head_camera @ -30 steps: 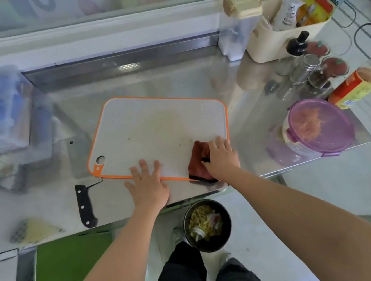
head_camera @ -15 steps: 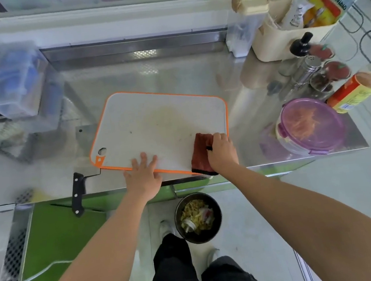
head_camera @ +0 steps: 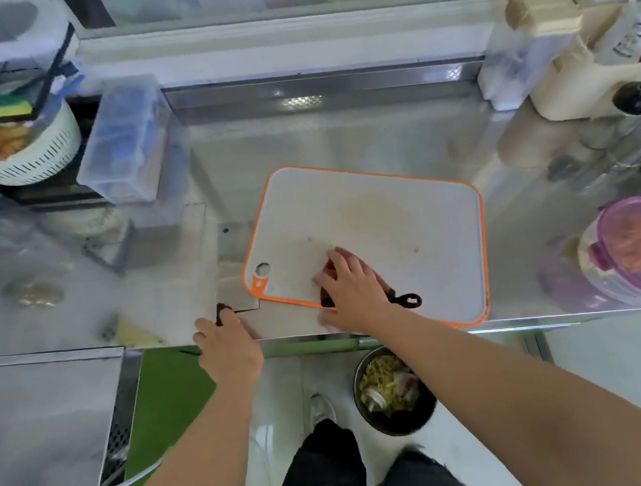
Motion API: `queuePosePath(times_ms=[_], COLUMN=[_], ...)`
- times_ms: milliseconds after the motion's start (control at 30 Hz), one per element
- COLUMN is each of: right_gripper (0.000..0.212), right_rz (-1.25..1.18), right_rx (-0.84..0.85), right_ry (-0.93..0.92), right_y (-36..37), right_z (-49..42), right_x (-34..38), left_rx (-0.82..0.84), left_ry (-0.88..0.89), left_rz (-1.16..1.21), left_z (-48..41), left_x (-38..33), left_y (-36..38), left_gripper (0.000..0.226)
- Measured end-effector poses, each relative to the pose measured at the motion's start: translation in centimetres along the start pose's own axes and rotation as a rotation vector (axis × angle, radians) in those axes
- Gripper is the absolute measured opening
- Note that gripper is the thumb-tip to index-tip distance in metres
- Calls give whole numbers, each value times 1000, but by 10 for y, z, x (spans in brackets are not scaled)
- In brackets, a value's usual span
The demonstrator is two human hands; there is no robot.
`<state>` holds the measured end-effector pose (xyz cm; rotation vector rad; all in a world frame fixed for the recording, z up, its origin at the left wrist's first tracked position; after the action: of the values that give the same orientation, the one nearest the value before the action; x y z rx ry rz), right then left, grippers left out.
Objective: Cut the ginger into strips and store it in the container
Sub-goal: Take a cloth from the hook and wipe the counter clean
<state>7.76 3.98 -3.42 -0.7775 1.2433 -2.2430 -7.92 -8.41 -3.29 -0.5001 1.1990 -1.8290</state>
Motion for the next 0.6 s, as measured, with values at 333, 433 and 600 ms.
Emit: queuePosePath(times_ms=[333, 433, 600], right_gripper=[44, 41, 42], right_rz=[197, 206, 214], right_rx=[5, -2, -8], right_ry=[-22, -22, -32], right_y=[0, 2, 7], right_z=[-9, -7, -2], right_x=[9, 9, 3], left_rx=[-65, -74, -90], left_ry=[133, 121, 92], left_rz=[-49, -70, -37], left_z=[-7, -13, -30], left_x=[21, 29, 37], left_y=[-10, -14, -17], left_gripper=[37, 36, 37])
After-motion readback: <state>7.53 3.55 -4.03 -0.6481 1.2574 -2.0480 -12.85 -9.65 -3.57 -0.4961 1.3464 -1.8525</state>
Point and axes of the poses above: each hand's wrist, its own z-axis away from the middle knuckle, its own y-axis out of the palm, x = y × z, the point moved 1 cm from there along -z, towards the middle knuckle, and after that the axes turned 8 degrees about x, right-handed, at the moved point
